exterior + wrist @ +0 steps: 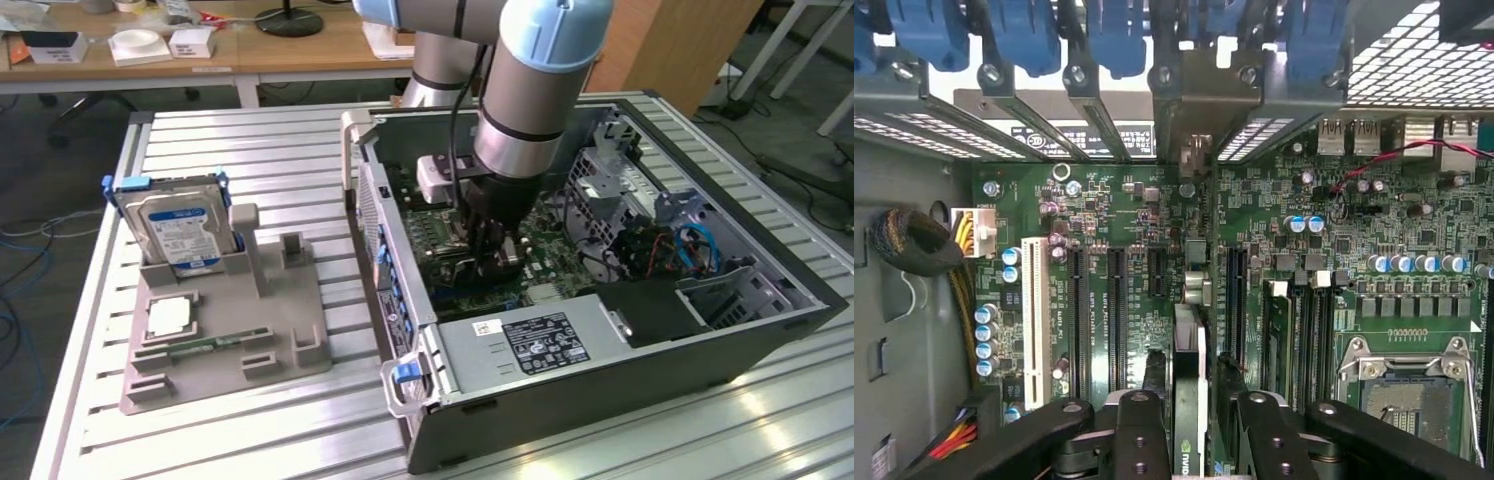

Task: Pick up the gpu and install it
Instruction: 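Insert the gpu into the slot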

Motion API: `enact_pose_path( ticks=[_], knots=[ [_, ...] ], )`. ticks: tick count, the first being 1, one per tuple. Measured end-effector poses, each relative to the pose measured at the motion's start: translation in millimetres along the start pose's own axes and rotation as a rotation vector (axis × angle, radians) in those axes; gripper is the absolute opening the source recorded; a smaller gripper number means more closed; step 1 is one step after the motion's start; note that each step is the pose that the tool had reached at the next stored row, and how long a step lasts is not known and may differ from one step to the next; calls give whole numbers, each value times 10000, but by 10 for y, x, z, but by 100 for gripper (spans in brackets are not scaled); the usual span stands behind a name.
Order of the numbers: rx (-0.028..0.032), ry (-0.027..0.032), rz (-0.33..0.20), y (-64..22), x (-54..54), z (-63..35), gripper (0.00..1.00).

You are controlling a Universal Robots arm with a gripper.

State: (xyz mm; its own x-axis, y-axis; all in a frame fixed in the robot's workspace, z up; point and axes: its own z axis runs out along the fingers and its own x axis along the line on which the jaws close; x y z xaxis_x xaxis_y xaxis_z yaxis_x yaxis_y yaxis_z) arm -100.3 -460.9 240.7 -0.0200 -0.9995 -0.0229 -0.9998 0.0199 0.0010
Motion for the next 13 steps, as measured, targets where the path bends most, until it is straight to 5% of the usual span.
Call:
enact_pose_path(
  ticks=[3, 4, 5, 7, 13],
  knots=[
    [0, 1, -1, 0, -1, -64, 34],
    [2, -1, -1, 0, -5, -220, 34],
    [9, -3, -2, 0, -6, -251, 34],
    [11, 1, 1, 13, -6, -255, 13],
    [29, -2, -3, 11, -7, -335, 13]
  ],
)
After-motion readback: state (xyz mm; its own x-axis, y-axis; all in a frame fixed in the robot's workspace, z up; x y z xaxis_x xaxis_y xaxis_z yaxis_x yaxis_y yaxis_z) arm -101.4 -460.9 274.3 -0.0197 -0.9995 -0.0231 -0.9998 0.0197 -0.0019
